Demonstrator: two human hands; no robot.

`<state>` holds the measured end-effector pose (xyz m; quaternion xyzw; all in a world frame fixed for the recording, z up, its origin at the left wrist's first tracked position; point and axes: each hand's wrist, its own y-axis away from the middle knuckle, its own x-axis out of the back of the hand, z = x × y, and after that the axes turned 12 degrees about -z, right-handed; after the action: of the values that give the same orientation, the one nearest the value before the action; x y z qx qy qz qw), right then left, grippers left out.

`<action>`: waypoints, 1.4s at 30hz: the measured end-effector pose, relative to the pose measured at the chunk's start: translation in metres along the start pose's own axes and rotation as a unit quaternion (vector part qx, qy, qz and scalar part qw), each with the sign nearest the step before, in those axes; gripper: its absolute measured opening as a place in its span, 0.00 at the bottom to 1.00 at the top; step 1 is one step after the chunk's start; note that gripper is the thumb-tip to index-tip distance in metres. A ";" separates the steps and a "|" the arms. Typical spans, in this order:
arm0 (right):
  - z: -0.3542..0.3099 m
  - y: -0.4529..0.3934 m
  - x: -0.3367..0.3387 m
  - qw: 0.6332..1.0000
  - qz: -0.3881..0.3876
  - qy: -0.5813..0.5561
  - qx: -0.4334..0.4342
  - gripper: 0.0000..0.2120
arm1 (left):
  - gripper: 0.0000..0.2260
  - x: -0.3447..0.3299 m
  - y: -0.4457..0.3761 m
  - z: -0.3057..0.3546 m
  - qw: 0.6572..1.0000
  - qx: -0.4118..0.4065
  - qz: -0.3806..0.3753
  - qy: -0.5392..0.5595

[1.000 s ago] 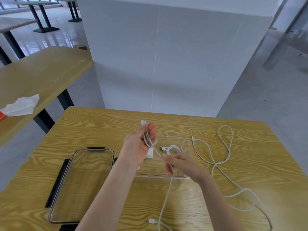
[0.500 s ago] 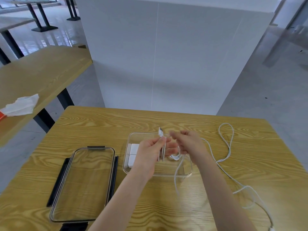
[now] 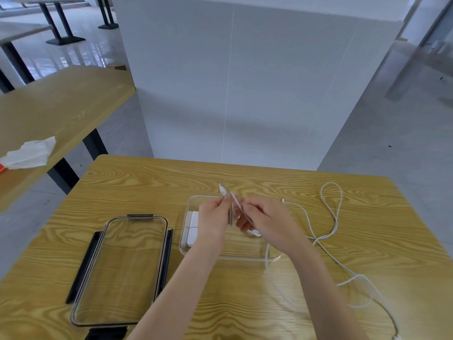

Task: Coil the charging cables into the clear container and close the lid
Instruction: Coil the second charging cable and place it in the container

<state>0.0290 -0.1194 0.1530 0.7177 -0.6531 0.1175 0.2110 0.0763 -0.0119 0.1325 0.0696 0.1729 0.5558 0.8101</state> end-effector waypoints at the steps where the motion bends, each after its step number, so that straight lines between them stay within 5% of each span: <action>1: 0.001 0.001 -0.002 0.999 -0.030 -0.022 0.000 0.14 | 0.12 0.001 -0.002 0.002 0.999 0.009 -0.003 0.047; 6: 0.020 0.007 -0.017 0.973 -0.215 -0.049 -0.065 0.12 | 0.11 0.012 -0.007 0.021 0.962 0.009 -0.065 0.265; 14: 0.029 0.002 -0.009 0.981 -0.069 -0.164 -0.070 0.15 | 0.09 0.011 0.000 0.022 0.997 -0.048 -0.049 0.018; 24: 0.019 0.005 -0.002 0.988 -0.089 -0.106 -0.063 0.15 | 0.11 0.006 -0.002 0.012 0.998 -0.031 -0.037 0.028; 29: 0.012 0.007 -0.007 0.987 -0.090 -0.115 -0.059 0.07 | 0.11 0.005 -0.001 0.010 0.999 -0.011 -0.040 0.007; 35: 0.011 0.009 0.003 0.988 0.059 -0.130 -0.061 0.09 | 0.10 0.013 0.003 0.009 0.999 -0.005 -0.012 -0.039; 38: 0.026 0.008 0.025 0.976 0.143 0.074 -0.149 0.11 | 0.09 0.018 0.006 0.012 0.999 -0.003 -0.038 0.000; 40: 0.042 0.004 0.029 0.930 0.135 0.257 -0.226 0.12 | 0.09 0.017 0.008 0.017 0.995 0.000 -0.074 0.069; 42: 0.049 0.001 0.024 0.923 0.117 0.292 -0.220 0.13 | 0.09 0.014 0.008 0.023 0.983 0.008 -0.109 0.147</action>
<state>0.0257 -0.1632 0.1202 0.5059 -0.6508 0.1993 0.5299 0.0815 0.0060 0.1534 -0.0259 0.3009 0.4667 0.8313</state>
